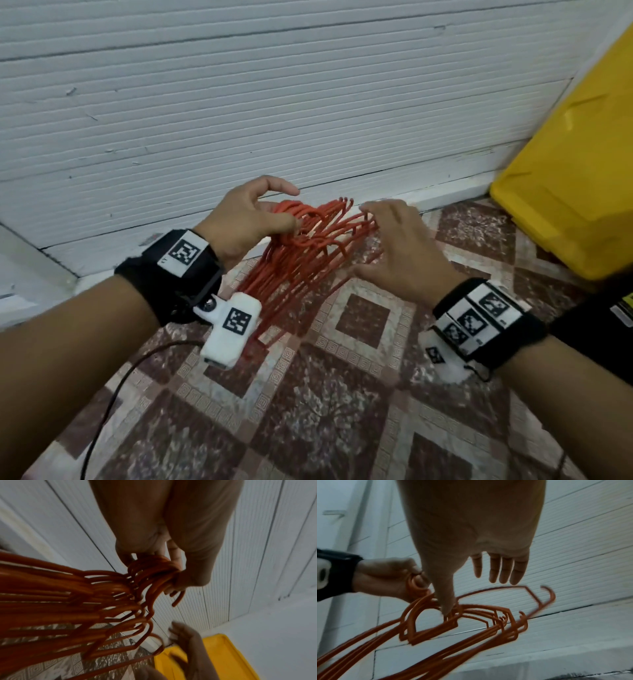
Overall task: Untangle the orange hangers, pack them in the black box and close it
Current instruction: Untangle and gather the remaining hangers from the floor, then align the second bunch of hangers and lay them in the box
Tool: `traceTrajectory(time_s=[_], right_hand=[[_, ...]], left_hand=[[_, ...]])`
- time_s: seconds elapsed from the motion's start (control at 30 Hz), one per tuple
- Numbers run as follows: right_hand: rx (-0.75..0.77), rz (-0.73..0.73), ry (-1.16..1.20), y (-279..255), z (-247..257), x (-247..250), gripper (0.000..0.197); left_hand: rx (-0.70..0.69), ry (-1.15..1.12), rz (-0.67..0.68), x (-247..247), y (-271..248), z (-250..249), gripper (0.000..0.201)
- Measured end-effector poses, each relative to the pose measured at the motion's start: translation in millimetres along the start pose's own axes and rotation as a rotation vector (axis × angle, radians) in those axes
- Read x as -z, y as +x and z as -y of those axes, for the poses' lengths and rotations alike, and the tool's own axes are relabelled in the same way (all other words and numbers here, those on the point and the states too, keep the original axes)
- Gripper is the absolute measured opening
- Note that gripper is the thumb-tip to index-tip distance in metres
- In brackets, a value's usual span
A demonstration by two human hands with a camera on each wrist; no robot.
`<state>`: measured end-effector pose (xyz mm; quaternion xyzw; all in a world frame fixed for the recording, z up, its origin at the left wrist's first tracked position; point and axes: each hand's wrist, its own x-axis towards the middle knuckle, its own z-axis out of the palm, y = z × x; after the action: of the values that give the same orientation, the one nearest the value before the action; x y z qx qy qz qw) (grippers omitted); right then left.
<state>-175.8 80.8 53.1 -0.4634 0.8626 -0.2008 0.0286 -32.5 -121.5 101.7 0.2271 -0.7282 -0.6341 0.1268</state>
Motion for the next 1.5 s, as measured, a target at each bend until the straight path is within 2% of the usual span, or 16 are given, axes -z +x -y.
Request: traceTrajectory(time_s=[0.1, 0.23, 0.3, 0.43, 0.5, 0.6, 0.7, 0.83, 0.97, 1.07, 1.13, 1.2, 1.23, 1.27, 1.37, 1.5], right_hand=[[0.125, 0.103, -0.225, 9, -5, 32, 0.13], [0.177, 0.342, -0.296, 14, -4, 90, 0.141], [0.2, 0.385, -0.272, 12, 0, 136, 0.129], [0.184, 0.361, -0.097, -2, 11, 229, 0.068], [0.114, 0.389, -0.011, -18, 17, 273, 0.057], [0.007, 0.419, 0.054, -49, 20, 329, 0.057], [-0.117, 0.41, 0.094, -90, 17, 386, 0.054], [-0.294, 0.415, 0.13, -144, 7, 451, 0.055], [-0.498, 0.371, 0.245, -191, -8, 517, 0.022], [-0.618, 0.312, 0.319, -217, -28, 556, 0.035], [-0.667, 0.304, 0.344, -235, -48, 573, 0.035], [-0.693, 0.299, 0.35, -251, -67, 582, 0.029], [-0.701, 0.286, 0.366, -257, -73, 584, 0.028], [-0.713, 0.268, 0.39, -263, -79, 587, 0.027], [-0.744, 0.234, 0.467, -290, -104, 604, 0.039], [-0.838, 0.294, 0.528, -344, -128, 621, 0.093]], left_hand=[[0.034, 0.028, 0.157, -5, 4, -32, 0.04], [0.059, -0.062, 0.395, -14, 2, -106, 0.04], [0.064, -0.103, 0.505, -19, 2, -149, 0.037], [0.09, -0.233, 0.651, -37, 0, -229, 0.034], [0.124, -0.277, 0.723, -52, -1, -272, 0.04], [0.181, -0.27, 0.81, -81, -3, -332, 0.046], [0.211, -0.167, 0.875, -123, -13, -391, 0.041], [0.14, 0.078, 0.835, -180, -29, -449, 0.048], [0.021, 0.5, 0.957, -218, -34, -478, 0.088], [-0.008, 0.913, 1.127, -242, -42, -478, 0.112], [-0.109, 1.021, 1.137, -267, -48, -473, 0.09], [-0.191, 0.988, 1.092, -294, -53, -473, 0.045], [-0.184, 0.947, 1.07, -305, -54, -475, 0.027], [-0.173, 0.91, 1.064, -316, -53, -477, 0.02], [-0.106, 0.809, 1.119, -351, -44, -483, 0.028], [0.016, 0.741, 1.15, -380, -25, -482, 0.026]])
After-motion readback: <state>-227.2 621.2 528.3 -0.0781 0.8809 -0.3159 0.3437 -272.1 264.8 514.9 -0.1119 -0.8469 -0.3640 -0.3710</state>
